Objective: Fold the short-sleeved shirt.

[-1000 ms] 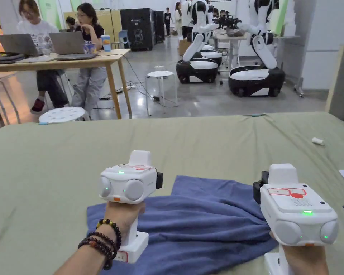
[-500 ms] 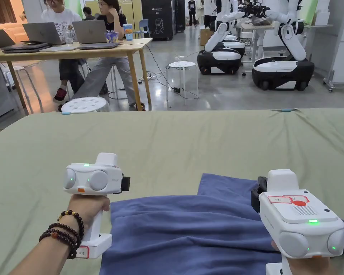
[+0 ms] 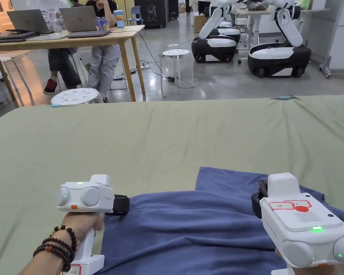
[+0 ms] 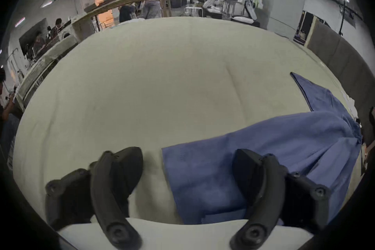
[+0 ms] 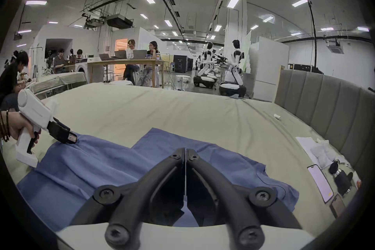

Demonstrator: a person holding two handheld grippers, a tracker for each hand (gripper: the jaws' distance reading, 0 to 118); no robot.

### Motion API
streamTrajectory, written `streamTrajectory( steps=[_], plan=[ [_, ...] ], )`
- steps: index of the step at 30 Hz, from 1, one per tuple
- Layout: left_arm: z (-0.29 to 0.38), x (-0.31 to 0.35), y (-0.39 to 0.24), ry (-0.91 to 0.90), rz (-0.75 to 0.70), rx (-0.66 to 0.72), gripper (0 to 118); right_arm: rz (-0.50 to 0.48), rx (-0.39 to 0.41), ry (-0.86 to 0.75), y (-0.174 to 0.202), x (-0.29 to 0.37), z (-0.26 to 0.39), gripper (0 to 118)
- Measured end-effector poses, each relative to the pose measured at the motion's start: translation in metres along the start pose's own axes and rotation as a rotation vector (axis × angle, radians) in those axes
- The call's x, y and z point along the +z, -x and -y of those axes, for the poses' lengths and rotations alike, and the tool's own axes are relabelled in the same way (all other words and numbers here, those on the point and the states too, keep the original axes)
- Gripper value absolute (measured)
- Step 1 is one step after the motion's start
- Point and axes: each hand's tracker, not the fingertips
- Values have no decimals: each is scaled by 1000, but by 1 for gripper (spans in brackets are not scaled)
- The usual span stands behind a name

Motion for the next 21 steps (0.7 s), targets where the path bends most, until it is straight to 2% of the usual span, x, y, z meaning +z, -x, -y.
streamTrajectory(
  steps=[1,2,3,5,7,10,15,16,17,18,19,20,21],
  plan=[
    [0,4,-2,-5,3,-4,80,0,-2,-1,0,0,0,2],
    [0,7,-5,-15,-6,-17,69,-1,-5,0,-1,0,0,2],
    [1,10,-6,-21,-6,-34,49,3,-8,1,-1,0,0,2],
    [2,16,-13,-25,27,-47,2,5,-39,4,-5,0,1,2],
    [2,20,-21,-26,-8,-91,2,14,-56,26,-13,-1,2,2],
    [-1,28,-27,-42,6,-80,2,37,-66,36,-34,4,3,2],
    [-8,55,-51,-123,51,-70,2,142,-137,116,-106,12,9,4],
    [-8,58,-56,-138,54,-76,2,154,-166,154,-124,11,12,16],
    [-8,59,-60,-146,57,-81,2,159,-190,179,-138,10,14,36],
    [-7,59,-65,-154,64,-86,2,160,-225,189,-154,9,19,71],
    [-7,59,-68,-157,75,-89,2,153,-243,208,-165,7,24,88],
    [-5,58,-72,-158,84,-89,2,169,-255,237,-177,5,28,96],
    [-4,57,-76,-158,88,-90,2,181,-253,257,-184,4,32,96]
  ],
)
